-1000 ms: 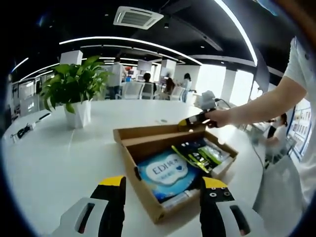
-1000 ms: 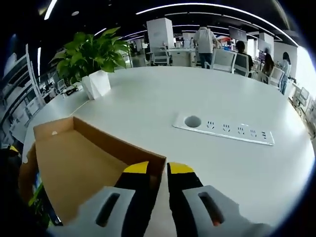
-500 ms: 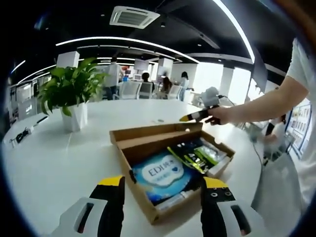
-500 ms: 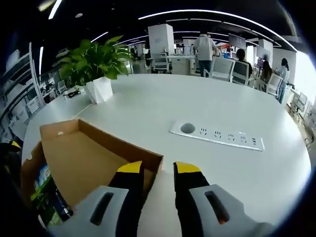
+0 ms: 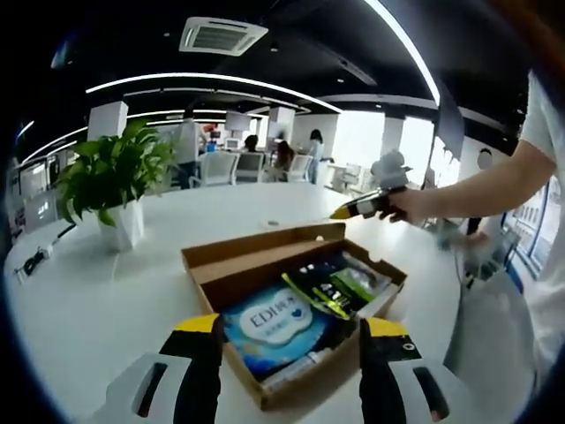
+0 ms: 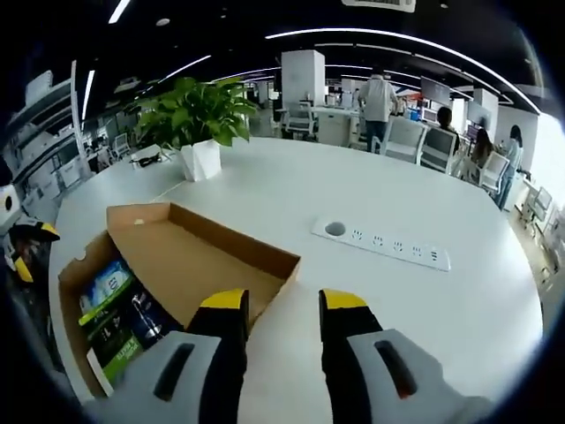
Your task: Operate the shoe box by opening the lid, removing the specified soft item, and placing it in the target area until the item is outside and the box remains undamaged.
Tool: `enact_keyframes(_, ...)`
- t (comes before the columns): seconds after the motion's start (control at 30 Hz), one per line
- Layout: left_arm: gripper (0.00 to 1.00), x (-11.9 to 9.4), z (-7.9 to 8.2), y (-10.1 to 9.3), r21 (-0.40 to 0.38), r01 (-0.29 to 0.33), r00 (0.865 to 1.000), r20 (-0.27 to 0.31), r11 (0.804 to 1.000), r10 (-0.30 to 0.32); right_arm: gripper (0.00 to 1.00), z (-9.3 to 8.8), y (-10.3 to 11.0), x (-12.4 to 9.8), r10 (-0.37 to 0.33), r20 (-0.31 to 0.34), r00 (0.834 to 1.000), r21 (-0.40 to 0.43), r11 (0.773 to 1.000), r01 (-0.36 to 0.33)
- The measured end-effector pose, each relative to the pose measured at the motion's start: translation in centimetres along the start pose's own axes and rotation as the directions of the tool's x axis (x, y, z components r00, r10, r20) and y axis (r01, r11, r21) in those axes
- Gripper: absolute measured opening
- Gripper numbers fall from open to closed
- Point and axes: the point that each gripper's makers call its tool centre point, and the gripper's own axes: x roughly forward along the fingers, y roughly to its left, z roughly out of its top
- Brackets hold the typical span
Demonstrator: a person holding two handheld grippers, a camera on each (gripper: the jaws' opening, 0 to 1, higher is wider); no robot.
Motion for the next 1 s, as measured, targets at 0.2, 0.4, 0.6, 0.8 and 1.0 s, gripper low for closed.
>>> enact_keyframes(0.2, 0.64, -0.3, 0.2, -0.2, 0.012, 0.003, 1.0, 0.0, 1.0, -0.003, 0.34, 0.3, 0.7, -0.3, 0.012, -0.001, 1.0, -0.003, 1.0, -0.012)
enact_keyframes(0.4, 0.64, -0.3, 0.6, -0.4, 0.016, 0.013, 1.0, -0.002, 1.0, -0.013, 0.4, 0.6, 1.3, -1.2, 0.035, -0.008, 0.999, -0.007, 0.999, -0.035)
enact_keyframes(0.6, 0.64, -0.2, 0.9, -0.8, 0.019, 0.03, 1.0, -0.007, 0.999, -0.03, 0.43, 0.5, 2.5, -3.1, 0.056, -0.014, 0.998, -0.02, 0.998, -0.057)
enact_keyframes(0.8, 0.63, 0.0, 0.8, -1.5, 0.023, 0.055, 0.998, -0.021, 0.998, -0.055, 0.44, 0.7, 3.7, -3.9, 0.075, -0.013, 0.997, -0.051, 0.996, -0.076)
enact_keyframes(1.0, 0.63, -0.1, 0.9, -1.8, 0.032, 0.061, 0.998, -0.021, 0.998, -0.061, 0.44, 0.4, 4.8, -5.0, 0.093, -0.021, 0.995, -0.079, 0.992, -0.095)
